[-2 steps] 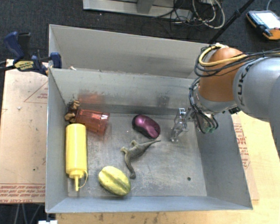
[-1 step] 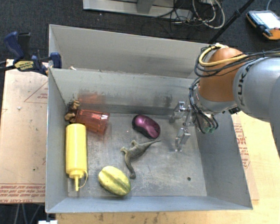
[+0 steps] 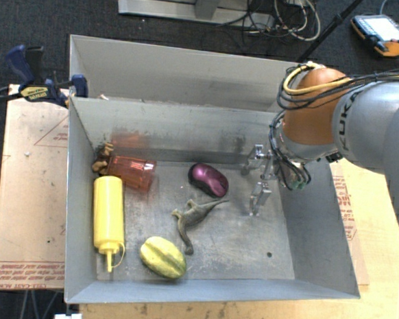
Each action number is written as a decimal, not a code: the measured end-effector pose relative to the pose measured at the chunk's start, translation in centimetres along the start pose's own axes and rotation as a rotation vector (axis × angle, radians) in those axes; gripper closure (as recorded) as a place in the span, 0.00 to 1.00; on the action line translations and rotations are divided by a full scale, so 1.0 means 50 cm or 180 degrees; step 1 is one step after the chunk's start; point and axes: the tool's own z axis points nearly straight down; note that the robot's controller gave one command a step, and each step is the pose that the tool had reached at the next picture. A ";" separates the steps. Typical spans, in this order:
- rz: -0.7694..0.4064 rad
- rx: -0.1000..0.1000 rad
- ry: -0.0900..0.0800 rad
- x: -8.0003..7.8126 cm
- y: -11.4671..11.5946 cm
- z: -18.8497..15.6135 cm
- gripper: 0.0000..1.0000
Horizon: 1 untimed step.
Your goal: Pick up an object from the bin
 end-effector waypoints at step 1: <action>0.0234 0.0005 0.0006 0.003 0.037 -0.004 0.00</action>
Offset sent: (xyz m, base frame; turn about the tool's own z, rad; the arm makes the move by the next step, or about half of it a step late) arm 0.0022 0.0430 0.0019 0.0140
